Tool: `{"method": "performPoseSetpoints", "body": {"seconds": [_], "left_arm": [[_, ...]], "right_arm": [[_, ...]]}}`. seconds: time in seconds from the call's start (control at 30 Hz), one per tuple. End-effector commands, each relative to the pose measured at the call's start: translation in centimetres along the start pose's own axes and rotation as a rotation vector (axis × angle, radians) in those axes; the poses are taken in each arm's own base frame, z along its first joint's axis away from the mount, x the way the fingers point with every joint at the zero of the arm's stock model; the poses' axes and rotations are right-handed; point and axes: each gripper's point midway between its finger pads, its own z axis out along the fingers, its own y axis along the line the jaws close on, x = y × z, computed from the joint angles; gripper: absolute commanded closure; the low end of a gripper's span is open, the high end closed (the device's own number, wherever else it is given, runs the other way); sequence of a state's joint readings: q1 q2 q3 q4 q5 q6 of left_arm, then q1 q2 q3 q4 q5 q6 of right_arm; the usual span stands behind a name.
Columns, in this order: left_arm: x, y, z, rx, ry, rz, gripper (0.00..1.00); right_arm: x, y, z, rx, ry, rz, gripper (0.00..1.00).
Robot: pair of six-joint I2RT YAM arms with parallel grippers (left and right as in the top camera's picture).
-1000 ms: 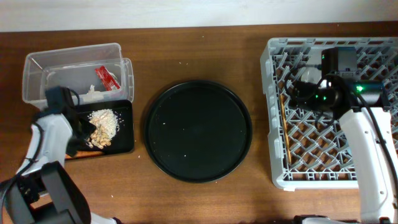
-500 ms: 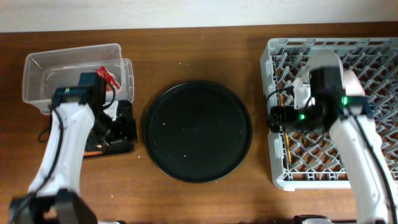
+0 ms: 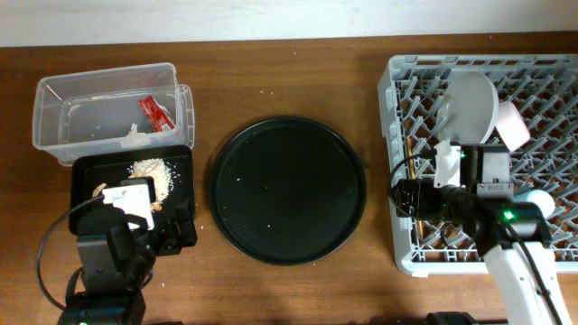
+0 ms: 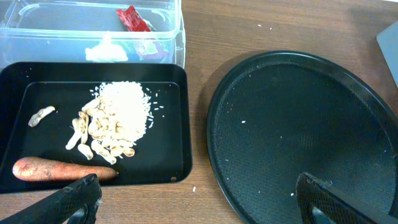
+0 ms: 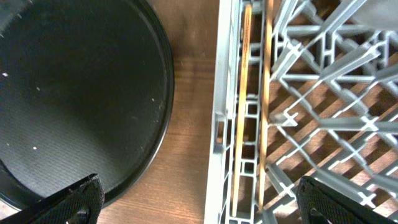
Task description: Sort waste into correct bins and load items into the dishwasher rack
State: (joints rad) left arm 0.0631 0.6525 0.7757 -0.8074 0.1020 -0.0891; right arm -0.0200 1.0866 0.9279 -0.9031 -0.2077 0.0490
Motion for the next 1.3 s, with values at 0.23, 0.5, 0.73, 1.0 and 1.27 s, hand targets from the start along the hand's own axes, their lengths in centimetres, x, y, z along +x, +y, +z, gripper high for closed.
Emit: {"method": "performPoseSetpoints", "body": {"seconds": [0.23, 0.5, 0.73, 1.0, 1.27], "left_arm": [[0.1, 0.0, 0.1, 0.005, 0.0, 0.014, 0.01], [0.1, 0.0, 0.1, 0.005, 0.0, 0.014, 0.01], [0.1, 0.0, 0.1, 0.005, 0.0, 0.014, 0.01], [0.1, 0.0, 0.1, 0.005, 0.0, 0.014, 0.01], [0.1, 0.0, 0.1, 0.005, 0.0, 0.014, 0.01]], "right_arm": [[-0.5, -0.9, -4.9, 0.095, -0.252, -0.03, 0.02], [0.1, 0.3, -6.4, 0.022, -0.976, -0.167, 0.02], [0.6, -0.3, -3.5, 0.144, -1.079, -0.402, 0.02], [1.8, -0.7, -1.4, 0.115, -0.978, -0.355, 0.02], [1.8, -0.7, -1.4, 0.115, -0.978, -0.355, 0.01]]}}
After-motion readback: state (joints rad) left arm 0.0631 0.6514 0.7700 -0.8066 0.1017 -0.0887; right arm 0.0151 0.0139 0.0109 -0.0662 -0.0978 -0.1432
